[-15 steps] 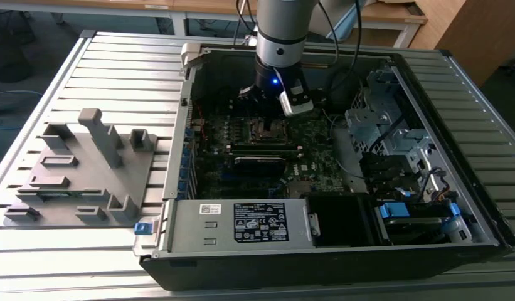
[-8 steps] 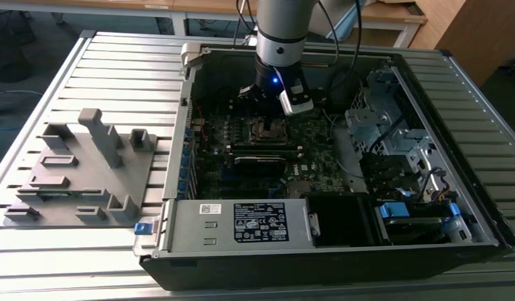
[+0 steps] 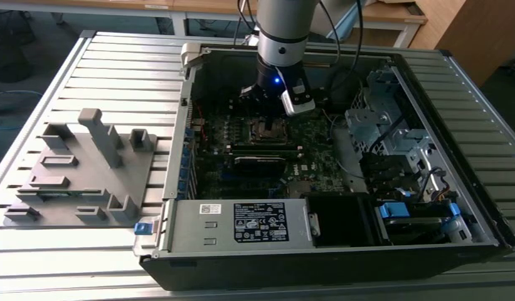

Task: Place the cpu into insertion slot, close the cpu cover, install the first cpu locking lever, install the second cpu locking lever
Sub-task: 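Install the first cpu locking lever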

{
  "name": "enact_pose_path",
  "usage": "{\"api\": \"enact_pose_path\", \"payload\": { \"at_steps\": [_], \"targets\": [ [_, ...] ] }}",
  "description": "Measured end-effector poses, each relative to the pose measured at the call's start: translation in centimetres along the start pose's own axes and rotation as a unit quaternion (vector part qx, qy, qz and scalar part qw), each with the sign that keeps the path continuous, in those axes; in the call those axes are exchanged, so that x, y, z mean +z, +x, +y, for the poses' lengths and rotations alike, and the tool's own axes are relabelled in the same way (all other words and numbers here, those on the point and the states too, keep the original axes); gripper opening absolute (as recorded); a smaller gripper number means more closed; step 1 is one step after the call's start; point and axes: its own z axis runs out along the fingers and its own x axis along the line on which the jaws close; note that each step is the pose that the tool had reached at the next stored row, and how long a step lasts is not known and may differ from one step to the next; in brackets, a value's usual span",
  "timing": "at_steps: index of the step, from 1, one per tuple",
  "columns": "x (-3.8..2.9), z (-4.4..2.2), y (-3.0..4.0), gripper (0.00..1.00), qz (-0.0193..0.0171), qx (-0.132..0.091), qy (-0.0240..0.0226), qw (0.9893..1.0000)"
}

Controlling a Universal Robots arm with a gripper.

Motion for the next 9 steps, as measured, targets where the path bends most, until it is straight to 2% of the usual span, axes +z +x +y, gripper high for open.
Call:
{"api": "enact_pose_path", "payload": {
  "at_steps": [9],
  "targets": [
    [-0.31,0.01,0.00,0.10,0.0000,0.000,-0.0001,1.0000]
  ]
}}
